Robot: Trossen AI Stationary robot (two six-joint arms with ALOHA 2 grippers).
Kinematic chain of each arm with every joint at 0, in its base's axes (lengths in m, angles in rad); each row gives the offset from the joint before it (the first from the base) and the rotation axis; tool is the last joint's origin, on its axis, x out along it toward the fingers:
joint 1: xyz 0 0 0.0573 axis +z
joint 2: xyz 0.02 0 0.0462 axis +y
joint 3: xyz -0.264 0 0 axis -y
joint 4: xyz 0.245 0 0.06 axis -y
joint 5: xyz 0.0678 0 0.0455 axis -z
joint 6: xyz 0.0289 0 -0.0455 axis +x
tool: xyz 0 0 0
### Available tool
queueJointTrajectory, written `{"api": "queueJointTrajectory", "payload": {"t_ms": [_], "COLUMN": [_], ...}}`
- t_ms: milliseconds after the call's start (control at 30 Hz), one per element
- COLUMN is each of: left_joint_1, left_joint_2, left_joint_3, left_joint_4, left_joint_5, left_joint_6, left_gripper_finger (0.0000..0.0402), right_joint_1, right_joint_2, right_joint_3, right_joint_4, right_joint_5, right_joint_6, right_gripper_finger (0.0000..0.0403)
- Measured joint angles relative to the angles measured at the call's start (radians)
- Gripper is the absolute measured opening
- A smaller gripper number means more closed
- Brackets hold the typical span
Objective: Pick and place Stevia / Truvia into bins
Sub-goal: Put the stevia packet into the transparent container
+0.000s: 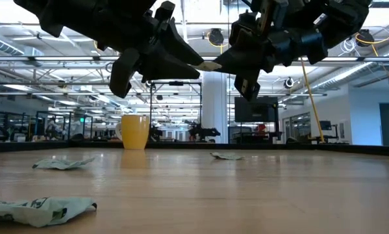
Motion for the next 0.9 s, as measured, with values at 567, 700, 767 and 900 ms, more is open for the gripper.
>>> {"api": "queueJointTrajectory", "payload": {"t_ms": [567, 700, 767, 900], "left_joint_1": [0.029, 0.025, 0.024, 0.025], "left_joint_2": [0.000, 0.000, 0.000, 0.000], "left_joint_3": [0.001, 0.001, 0.001, 0.001], "left_joint_4": [0.091, 0.114, 0.113, 0.111], "left_joint_5": [0.004, 0.005, 0.005, 0.004], "left_joint_6": [0.059, 0.063, 0.073, 0.065], "left_gripper_finger": [0.0152, 0.0138, 0.0118, 0.0064], "right_joint_1": [0.000, 0.000, 0.000, 0.000], "right_joint_2": [0.000, 0.000, 0.000, 0.000], "right_joint_3": [0.000, 0.000, 0.000, 0.000], "right_joint_4": [0.083, 0.061, 0.057, 0.057], "right_joint_5": [-0.003, -0.004, -0.004, -0.004], "right_joint_6": [0.004, 0.002, 0.000, -0.003], "right_gripper_finger": [0.0000, 0.0000, 0.0000, 0.0000]}}
